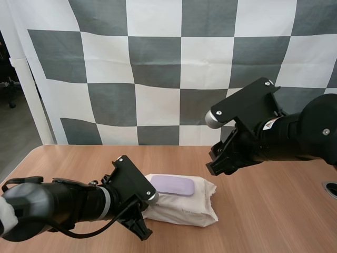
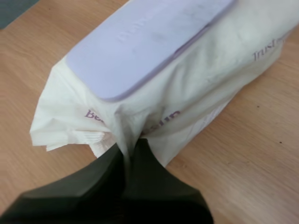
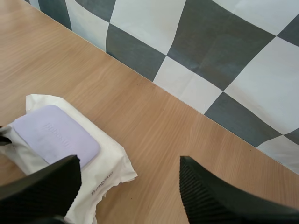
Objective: Open the wet wipes lid
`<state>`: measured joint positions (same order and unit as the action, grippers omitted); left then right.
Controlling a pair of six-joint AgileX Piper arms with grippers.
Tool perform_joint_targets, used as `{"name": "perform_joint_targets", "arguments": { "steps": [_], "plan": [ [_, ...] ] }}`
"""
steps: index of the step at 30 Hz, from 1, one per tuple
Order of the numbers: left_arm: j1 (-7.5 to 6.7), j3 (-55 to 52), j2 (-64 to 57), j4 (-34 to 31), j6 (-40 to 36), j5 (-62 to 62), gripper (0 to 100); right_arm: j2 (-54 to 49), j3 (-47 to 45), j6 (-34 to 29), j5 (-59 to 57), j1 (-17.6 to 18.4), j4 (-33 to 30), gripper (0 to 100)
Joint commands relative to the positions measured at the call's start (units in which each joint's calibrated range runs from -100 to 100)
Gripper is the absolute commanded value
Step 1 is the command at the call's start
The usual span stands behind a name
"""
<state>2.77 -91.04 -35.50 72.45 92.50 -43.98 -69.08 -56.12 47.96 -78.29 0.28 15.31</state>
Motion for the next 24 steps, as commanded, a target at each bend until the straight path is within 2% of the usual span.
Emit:
{"name": "perform_joint_targets", "arguments": {
  "steps": [1, 9, 17, 24],
  "plan": [
    [-0.04, 0.01, 0.05, 0.46, 0.78, 0.38, 0, 0.02, 0.05, 3.32, -2.26, -0.03, 1.88, 100],
    [-0.04, 0.01, 0.05, 1.49, 0.78, -0.6, 0, 0.59, 0.05, 15.93, -9.32, -0.03, 12.84, 100],
    [-0.04, 0.01, 0.05, 2.34, 0.78, -2.35, 0, 5.37, 0.05, 23.03, -10.77, -0.03, 14.0, 100],
    [-0.04, 0.01, 0.05, 2.34, 0.78, -2.35, 0, 8.53, -0.15, 31.07, -17.05, -0.03, 20.62, 100]
  ]
}}
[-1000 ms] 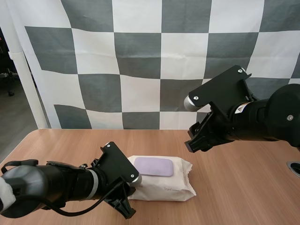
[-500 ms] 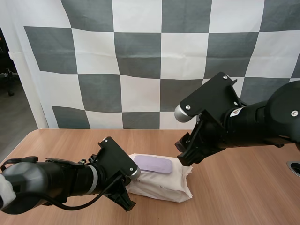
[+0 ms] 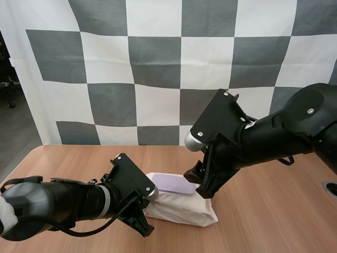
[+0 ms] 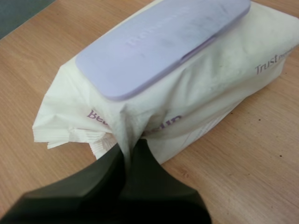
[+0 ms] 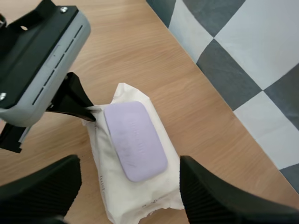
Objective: Open the wet wipes lid
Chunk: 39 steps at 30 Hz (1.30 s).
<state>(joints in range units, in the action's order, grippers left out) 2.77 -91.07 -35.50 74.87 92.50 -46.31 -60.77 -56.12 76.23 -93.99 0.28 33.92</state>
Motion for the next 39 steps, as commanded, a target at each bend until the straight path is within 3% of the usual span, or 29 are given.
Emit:
{"name": "perform_joint_targets", "arguments": {
  "steps": [1, 15, 20, 28, 39],
  "plan": [
    [-0.04, 0.03, 0.05, -0.08, 0.78, -0.02, 0, 0.54, -0.11, 3.73, -1.77, -0.03, 2.74, 100],
    [-0.04, 2.4, 0.05, -1.45, 0.63, 1.14, 0, 5.09, -5.69, 11.99, -1.75, -0.03, 4.84, 100],
    [-0.04, 2.4, 0.05, -1.45, -3.26, 2.96, 0, 5.09, -5.83, 16.21, -1.75, -0.03, 6.7, 100],
    [-0.04, 2.4, 0.05, -1.96, -4.49, -4.79, 0, 5.09, -6.74, 22.26, -1.75, -0.03, 11.51, 100],
    [-0.04, 2.4, 0.05, -7.32, -5.94, -6.18, 0, 5.09, -11.93, 23.77, 8.12, -0.03, 8.19, 100]
  ]
}}
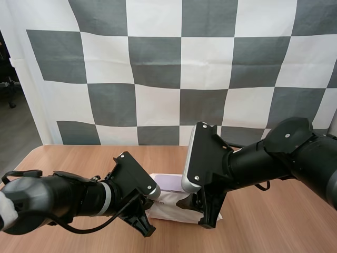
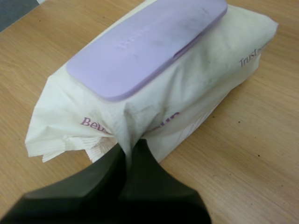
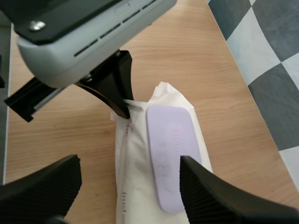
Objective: Open the wet wipes lid
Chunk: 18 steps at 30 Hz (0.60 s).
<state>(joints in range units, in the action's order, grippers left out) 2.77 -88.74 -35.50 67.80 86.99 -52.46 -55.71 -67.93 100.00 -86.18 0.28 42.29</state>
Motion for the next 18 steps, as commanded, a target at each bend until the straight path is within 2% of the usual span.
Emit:
{"name": "perform_joint_targets", "arguments": {
  "steps": [1, 7, 18],
  "plan": [
    [-0.04, 0.07, 0.05, -0.39, -0.67, -0.03, 0, 0.03, -0.12, 0.0, 0.3, -0.03, -0.18, 100],
    [-0.04, 0.07, 0.05, -0.92, -1.25, -0.96, 0, 2.25, -0.12, 0.0, 0.68, -0.03, 0.29, 100],
    [-0.04, 2.75, 0.05, -1.74, -5.24, -5.35, 0, 12.24, -0.12, 0.0, 11.22, -0.03, 0.55, 100]
  ]
}}
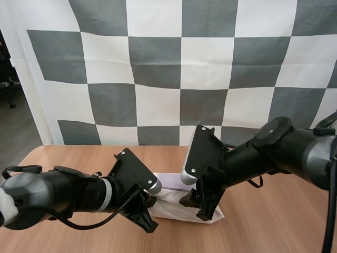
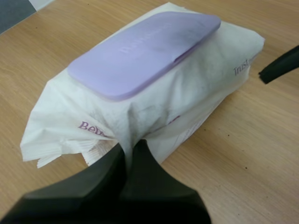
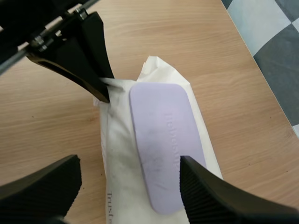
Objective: Open the wet wipes lid
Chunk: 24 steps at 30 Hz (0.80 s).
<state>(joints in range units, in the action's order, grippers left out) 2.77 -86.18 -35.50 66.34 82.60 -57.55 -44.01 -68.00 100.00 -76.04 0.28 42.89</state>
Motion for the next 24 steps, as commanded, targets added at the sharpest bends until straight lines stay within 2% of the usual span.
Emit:
{"name": "perform_joint_targets", "arguments": {
  "steps": [1, 5, 11, 14, 15, 20, 24],
  "plan": [
    [-0.04, 0.31, 0.05, -0.76, -1.41, -1.04, 0, 0.79, -0.05, 0.0, 1.24, 0.05, -0.04, 100],
    [-0.04, 0.63, 0.05, -1.65, -2.05, -3.91, 0, 0.79, -0.05, 0.0, 2.19, 1.66, 0.1, 100],
    [-0.04, 0.63, 0.05, -1.91, -2.05, -4.11, 0, 0.79, -0.05, 0.0, 10.34, 6.66, -0.64, 100],
    [-0.04, 0.63, 0.05, -2.03, -2.05, -4.11, 0, 0.79, -0.05, 0.0, 15.76, 8.88, -3.48, 100],
    [-0.04, 0.63, 0.05, -2.27, -2.05, -4.11, 0, 0.79, -0.05, 0.0, 19.81, 9.94, -6.61, 100],
    [-0.04, 0.63, 0.05, -2.27, -2.05, -4.11, 0, 0.79, -0.05, -2.65, 21.84, 10.31, -13.73, 100],
    [-0.04, 0.63, 0.05, -2.27, -2.05, -4.11, 0, 0.79, -0.05, -3.46, 22.54, 10.31, -15.64, 100]
  ]
}}
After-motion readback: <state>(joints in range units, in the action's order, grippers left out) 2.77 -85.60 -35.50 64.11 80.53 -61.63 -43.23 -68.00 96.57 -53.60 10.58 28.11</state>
